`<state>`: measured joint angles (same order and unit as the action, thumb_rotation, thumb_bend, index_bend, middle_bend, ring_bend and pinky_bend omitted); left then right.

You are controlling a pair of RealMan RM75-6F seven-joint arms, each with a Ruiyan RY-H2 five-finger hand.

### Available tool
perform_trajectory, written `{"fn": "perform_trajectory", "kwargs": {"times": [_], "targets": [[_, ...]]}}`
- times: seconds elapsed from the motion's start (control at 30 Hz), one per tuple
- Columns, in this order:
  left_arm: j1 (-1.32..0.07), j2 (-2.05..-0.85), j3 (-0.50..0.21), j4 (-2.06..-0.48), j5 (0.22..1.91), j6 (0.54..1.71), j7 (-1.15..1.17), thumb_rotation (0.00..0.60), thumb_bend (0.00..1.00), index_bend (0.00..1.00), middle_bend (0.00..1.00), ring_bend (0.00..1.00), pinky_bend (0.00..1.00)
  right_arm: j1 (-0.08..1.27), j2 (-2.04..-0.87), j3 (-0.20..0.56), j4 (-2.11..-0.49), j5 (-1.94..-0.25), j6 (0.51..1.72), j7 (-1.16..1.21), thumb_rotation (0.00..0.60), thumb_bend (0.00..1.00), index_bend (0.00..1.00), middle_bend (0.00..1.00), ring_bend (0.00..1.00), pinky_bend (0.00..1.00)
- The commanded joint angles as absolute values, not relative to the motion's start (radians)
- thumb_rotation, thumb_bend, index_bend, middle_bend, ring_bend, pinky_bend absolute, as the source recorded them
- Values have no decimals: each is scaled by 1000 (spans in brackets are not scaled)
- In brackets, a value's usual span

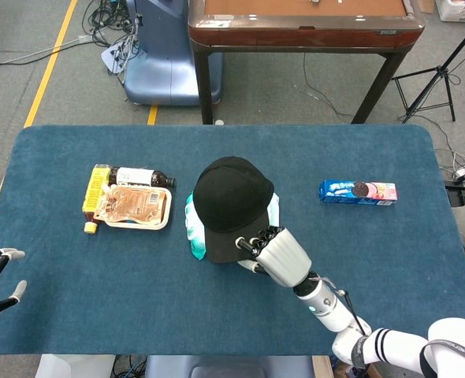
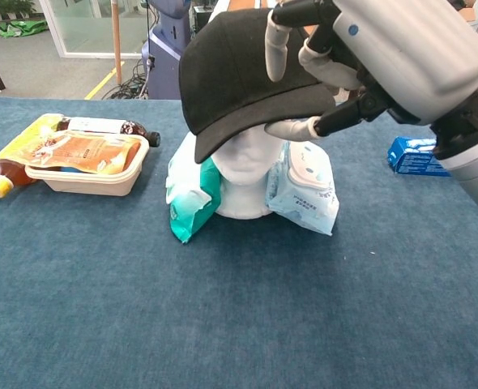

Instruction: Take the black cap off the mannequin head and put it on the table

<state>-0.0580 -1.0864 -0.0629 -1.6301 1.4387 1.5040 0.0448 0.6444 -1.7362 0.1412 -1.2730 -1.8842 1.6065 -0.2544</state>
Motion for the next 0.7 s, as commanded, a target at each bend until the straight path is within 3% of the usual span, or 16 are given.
{"fn": "perform_trajectory", "kwargs": {"times": [0.03,0.33,0.7], "targets": [[-58,-1087,-63,-1630,1439,1504,45,600,294,319,292,280,584,642,-1730,140,-1280,-1879,1601,-253,600,132,575,1000,928,1000],[-58,-1087,-64,-1631,1436,1503,46,600,294,319,292,280,585,634,-1711,137,-1312,-1856,1577,-238,600,281,609,1000,935,1000],[-57,-1087,-64,-1631,1436,1503,47,600,295,319,292,280,585,629,-1703,137,-1311,-1847,1568,-232,600,327,668,1000,943,1000]]}}
